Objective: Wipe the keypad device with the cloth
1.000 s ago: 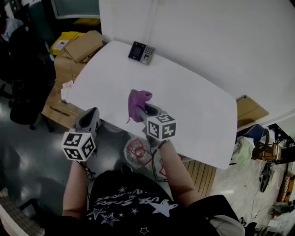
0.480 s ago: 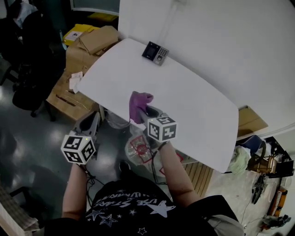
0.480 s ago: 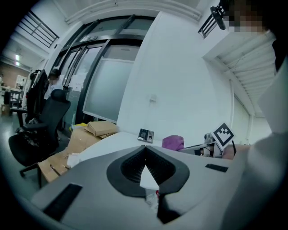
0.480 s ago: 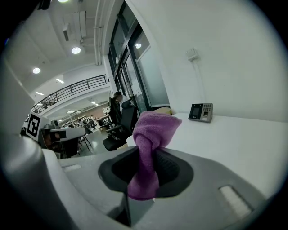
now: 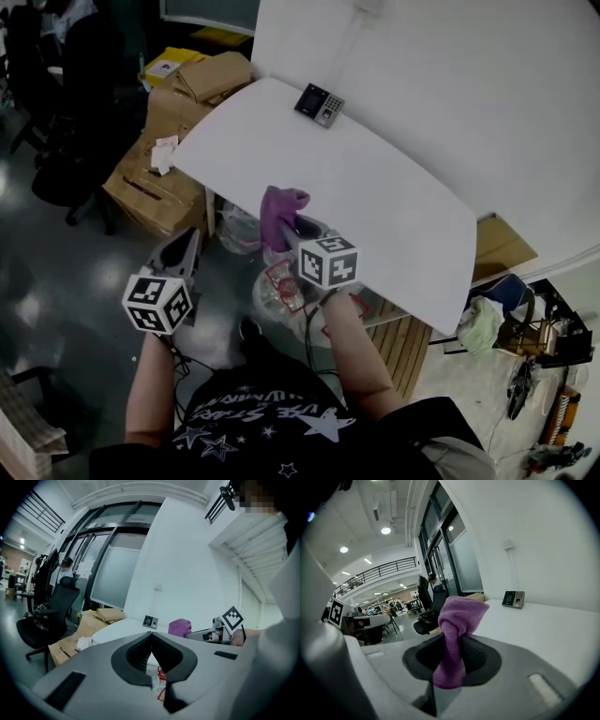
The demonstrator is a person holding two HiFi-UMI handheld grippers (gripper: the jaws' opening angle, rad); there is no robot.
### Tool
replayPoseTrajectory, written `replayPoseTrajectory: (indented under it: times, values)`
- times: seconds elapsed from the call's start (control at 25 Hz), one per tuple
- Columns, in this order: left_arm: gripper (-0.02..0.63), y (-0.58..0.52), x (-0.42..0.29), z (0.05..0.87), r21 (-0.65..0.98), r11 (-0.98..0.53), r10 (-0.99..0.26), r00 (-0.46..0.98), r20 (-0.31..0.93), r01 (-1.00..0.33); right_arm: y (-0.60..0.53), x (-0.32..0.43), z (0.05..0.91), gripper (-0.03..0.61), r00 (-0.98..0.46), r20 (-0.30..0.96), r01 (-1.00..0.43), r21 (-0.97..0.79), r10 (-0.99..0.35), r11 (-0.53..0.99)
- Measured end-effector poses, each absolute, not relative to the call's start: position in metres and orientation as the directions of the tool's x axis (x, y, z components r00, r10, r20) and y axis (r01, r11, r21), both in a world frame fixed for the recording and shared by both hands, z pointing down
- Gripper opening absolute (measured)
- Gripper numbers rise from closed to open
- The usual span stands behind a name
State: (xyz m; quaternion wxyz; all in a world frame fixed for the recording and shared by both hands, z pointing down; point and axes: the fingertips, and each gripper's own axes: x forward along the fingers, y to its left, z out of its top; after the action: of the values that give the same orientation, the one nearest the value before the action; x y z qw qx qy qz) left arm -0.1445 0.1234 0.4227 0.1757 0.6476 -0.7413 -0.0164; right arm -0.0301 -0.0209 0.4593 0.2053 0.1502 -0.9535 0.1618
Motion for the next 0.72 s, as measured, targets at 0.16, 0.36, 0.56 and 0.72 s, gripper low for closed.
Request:
replayPoseTrajectory:
  times: [0.16, 0.36, 0.56, 0.72]
  values:
    - [0.006, 0.146, -0.126, 0.418, 0.25, 0.154, -0.968, -0.095, 0.231, -0.956, 0.004, -0.014, 0.454, 0.092, -0.873, 0.438, -0.343, -0.243, -0.213, 0.907]
    - [0.006, 0.175, -0.103, 0.419, 0.25, 0.15, -0.97, -0.094, 0.222, -0.957, 0.032, 0.01, 0.452, 0.092, -0.876, 0.433, -0.339, -0.235, -0.215, 0.911]
    - [0.006, 0.201, -0.076, 0.408, 0.252, 0.155, -0.971, -0.099, 0.219, -0.955, 0.058, 0.039, 0.443, 0.092, -0.872, 0.44, -0.34, -0.226, -0.216, 0.913]
    - [0.006, 0.216, -0.064, 0.41, 0.254, 0.152, -0.971, -0.097, 0.218, -0.955, 0.073, 0.053, 0.444, 0.092, -0.87, 0.443, -0.343, -0.224, -0.218, 0.912]
